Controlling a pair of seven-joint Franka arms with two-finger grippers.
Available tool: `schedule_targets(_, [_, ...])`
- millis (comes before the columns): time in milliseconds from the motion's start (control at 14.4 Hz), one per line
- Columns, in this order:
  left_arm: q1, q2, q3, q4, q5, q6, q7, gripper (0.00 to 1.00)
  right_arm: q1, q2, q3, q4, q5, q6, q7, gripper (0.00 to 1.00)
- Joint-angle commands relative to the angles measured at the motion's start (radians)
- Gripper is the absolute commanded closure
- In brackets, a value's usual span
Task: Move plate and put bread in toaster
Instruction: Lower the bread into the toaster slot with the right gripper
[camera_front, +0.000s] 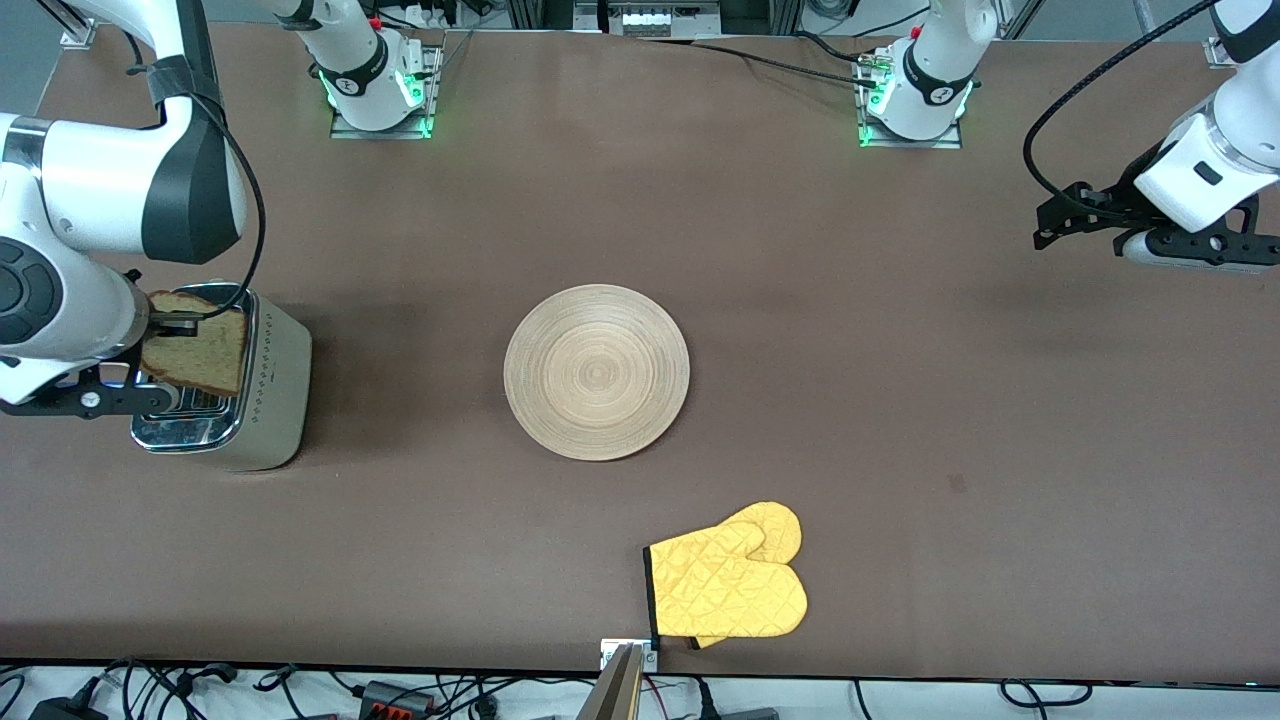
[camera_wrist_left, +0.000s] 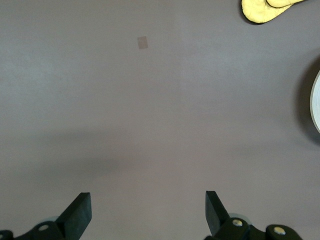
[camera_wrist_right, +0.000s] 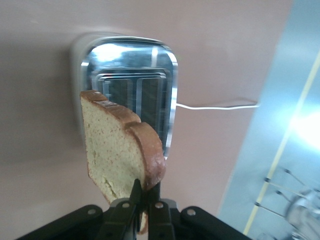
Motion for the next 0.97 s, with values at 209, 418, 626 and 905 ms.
schedule_targets(209, [0.006, 0.039, -0.009, 0.069, 0.018, -0.025, -0.015, 0.0, 0.008, 0.059, -0.001, -0.018, -0.143, -0.021, 0.0, 1.0])
schedule_targets(418, [0.006, 0.039, -0.011, 0.069, 0.014, -0.032, -0.015, 0.0, 0.008, 0.068, 0.0, -0.041, -0.139, -0.019, -0.003, 1.0])
schedule_targets(626, [0.004, 0.039, -0.014, 0.069, 0.01, -0.048, -0.015, 0.0, 0.016, 0.068, 0.003, -0.054, -0.137, -0.031, -0.004, 1.0])
schedule_targets(905, [0.006, 0.039, -0.015, 0.071, 0.009, -0.054, -0.015, 0.0, 0.021, 0.07, 0.005, -0.055, -0.137, -0.036, -0.003, 1.0])
